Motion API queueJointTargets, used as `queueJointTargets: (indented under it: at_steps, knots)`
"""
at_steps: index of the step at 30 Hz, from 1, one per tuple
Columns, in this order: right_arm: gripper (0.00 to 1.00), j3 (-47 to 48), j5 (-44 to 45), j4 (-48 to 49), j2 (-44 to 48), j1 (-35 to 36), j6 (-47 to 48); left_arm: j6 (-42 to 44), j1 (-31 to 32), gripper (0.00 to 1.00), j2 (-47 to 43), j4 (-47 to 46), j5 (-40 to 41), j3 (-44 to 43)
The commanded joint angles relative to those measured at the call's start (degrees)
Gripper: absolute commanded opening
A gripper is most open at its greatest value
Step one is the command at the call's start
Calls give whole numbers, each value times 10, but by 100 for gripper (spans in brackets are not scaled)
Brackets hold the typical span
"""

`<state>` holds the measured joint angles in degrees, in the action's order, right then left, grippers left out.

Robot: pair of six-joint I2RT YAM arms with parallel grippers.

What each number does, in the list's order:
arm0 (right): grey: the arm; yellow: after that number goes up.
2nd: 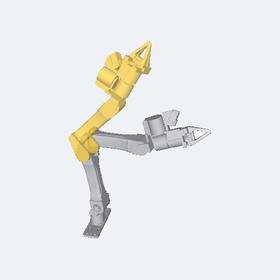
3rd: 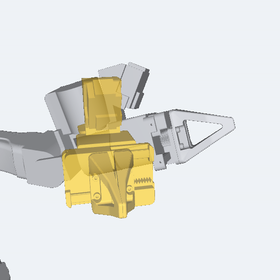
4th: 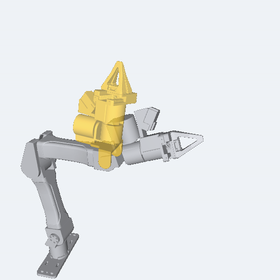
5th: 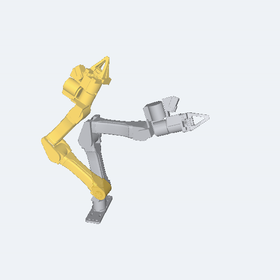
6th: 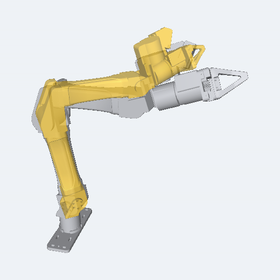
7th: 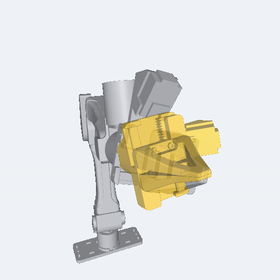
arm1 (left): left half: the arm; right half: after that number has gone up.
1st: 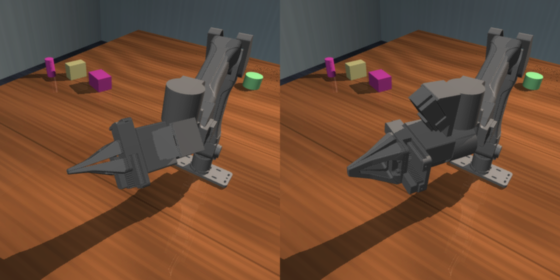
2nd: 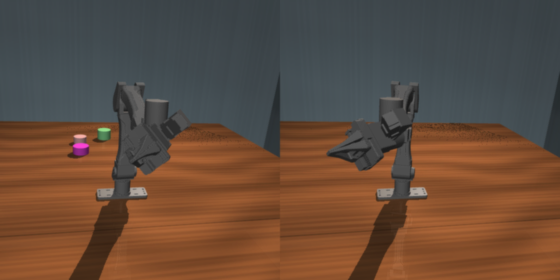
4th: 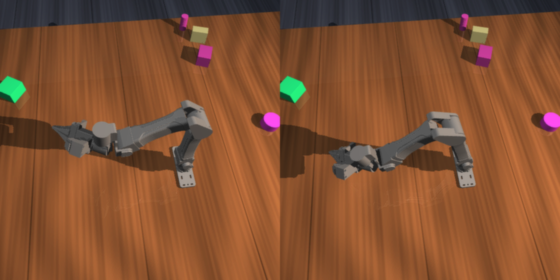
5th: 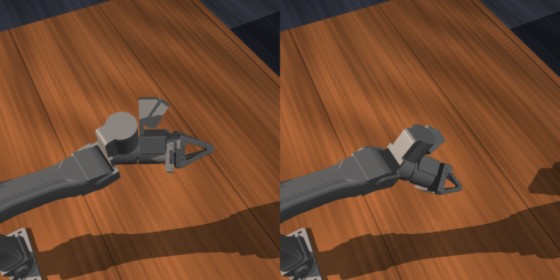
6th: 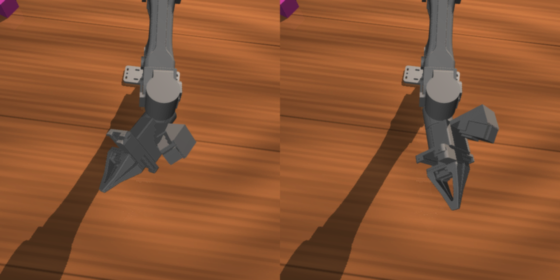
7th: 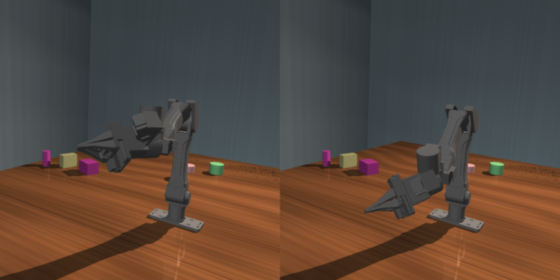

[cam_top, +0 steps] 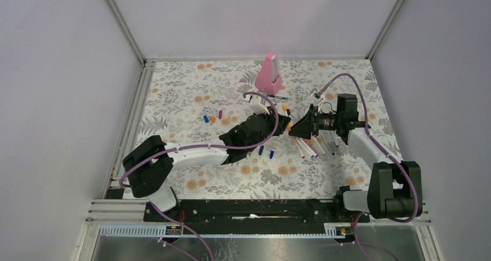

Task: Open the pen caps
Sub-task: Open the pen cap from the pen.

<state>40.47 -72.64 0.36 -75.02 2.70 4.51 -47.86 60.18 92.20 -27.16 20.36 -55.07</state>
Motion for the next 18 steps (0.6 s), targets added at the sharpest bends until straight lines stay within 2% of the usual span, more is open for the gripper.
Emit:
queueJointTargets:
  at_steps: [1,4,7,9,10,11,15,18]
  knots:
    - [49,-3,-4,18,1,8,-7,-1,2,0,-27,-56,13,-5]
    - [46,-2,-3,12,-3,11,0,-2,2,0,-24,-66,13,-7]
    - [37,7,1,0,-8,16,16,-3,2,0,-22,-73,8,-11]
    - [19,13,4,-27,-10,16,26,-2,2,0,-21,-74,7,-12]
    - [5,16,4,-33,-9,16,30,-2,2,0,-21,-75,7,-11]
    - [0,19,5,-40,-8,16,36,-1,2,0,-21,-76,5,-10]
    - [0,25,-2,-59,-3,16,53,5,-7,0,-33,-85,13,2]
    - [0,26,-9,-68,-6,17,62,4,-50,0,-64,-119,21,22]
